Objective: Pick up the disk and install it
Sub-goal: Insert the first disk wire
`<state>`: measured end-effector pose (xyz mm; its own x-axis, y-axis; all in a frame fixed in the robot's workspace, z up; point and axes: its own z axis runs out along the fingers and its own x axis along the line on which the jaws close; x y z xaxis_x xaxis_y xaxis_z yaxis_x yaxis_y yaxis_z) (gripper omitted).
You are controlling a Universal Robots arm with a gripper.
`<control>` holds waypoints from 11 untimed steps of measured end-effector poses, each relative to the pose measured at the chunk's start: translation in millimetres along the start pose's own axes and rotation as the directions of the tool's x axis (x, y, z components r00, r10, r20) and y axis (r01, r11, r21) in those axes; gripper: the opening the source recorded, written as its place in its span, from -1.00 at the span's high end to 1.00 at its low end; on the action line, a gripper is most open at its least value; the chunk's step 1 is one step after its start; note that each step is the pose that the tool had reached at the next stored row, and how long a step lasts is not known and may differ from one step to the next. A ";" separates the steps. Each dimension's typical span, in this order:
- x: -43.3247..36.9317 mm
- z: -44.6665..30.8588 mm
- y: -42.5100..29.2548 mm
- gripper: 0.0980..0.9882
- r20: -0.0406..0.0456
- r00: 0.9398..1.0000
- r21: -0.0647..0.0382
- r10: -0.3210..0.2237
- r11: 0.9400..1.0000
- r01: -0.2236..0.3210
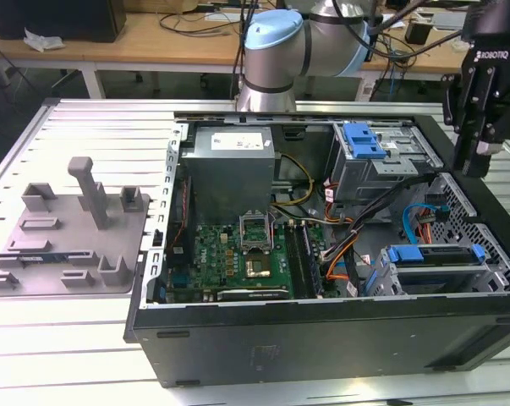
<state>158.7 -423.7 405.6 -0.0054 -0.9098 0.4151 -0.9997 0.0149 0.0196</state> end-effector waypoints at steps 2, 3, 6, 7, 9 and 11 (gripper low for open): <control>-9.7 -3.3 -0.5 0.57 -0.016 1.000 0.000 0.000 1.000 0.000; -16.6 -5.2 -1.5 0.57 -0.024 1.000 0.000 0.001 1.000 -0.001; -31.5 -6.6 -5.0 0.41 -0.046 0.999 0.000 0.001 1.000 -0.001; -33.7 -4.1 -5.0 0.41 -0.049 0.999 0.000 0.001 1.000 -0.001; -35.1 -3.2 -5.1 0.26 -0.050 0.999 0.000 0.001 1.000 -0.001; -35.2 -3.3 -5.1 0.26 -0.051 0.999 -0.001 0.001 1.000 -0.001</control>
<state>164.0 -390.4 393.8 -0.0049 -0.8876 0.4607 -0.9997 0.0159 0.0201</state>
